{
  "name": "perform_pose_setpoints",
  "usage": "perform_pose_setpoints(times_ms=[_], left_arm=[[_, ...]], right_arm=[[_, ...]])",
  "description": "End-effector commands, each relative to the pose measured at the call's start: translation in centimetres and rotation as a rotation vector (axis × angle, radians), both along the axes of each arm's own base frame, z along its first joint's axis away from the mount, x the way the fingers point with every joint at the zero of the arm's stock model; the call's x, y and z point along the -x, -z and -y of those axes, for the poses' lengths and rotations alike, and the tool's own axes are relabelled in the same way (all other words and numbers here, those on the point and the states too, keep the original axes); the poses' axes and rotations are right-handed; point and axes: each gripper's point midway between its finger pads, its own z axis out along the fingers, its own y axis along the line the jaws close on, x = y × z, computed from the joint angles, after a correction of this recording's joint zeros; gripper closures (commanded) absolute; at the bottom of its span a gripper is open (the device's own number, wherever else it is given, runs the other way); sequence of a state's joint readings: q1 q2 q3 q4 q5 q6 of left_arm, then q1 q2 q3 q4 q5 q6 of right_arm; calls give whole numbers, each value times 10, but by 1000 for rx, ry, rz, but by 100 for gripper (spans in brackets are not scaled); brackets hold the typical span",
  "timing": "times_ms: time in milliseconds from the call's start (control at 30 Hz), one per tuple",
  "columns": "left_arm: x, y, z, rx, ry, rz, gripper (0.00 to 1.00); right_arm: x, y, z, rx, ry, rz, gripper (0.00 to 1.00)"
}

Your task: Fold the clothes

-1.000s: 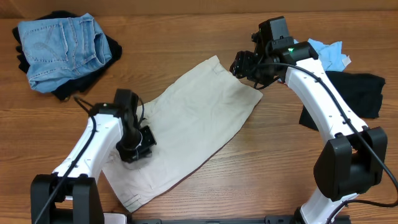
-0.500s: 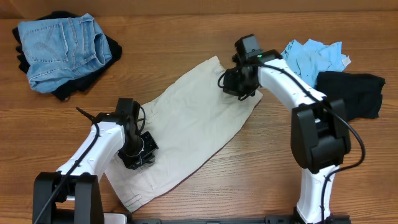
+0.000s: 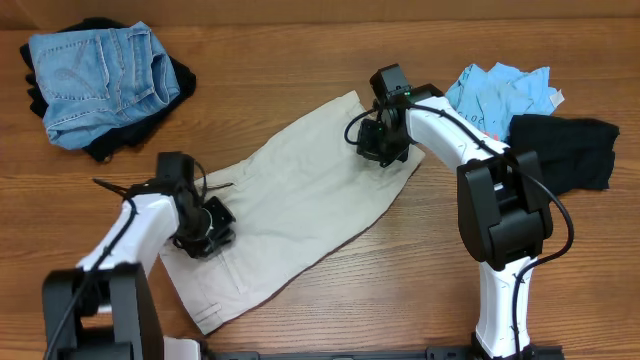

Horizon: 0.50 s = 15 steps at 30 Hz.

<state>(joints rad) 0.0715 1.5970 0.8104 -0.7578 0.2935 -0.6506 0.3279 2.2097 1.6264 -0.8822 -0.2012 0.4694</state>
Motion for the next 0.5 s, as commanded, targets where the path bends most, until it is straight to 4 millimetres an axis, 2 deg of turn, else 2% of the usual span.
perform_pose_setpoints(times_ms=[0, 100, 167, 267, 367, 467], left_arm=[[-5, 30, -20, -31, -26, -38, 89], [-26, 34, -26, -42, -31, -17, 90], [-52, 24, -29, -45, -17, 18, 91], [-94, -1, -36, -68, 31, 104, 88], [-118, -18, -53, -158, 60, 130, 85], [-134, -34, -58, -181, 74, 169, 84]], right_arm=[[1, 18, 41, 125, 132, -47, 96], [5, 19, 52, 139, 185, -82, 96], [9, 19, 60, 155, 197, -101, 96], [16, 19, 69, 190, 257, -137, 96], [30, 19, 74, 215, 357, -206, 96], [42, 13, 92, 328, 532, -236, 96]])
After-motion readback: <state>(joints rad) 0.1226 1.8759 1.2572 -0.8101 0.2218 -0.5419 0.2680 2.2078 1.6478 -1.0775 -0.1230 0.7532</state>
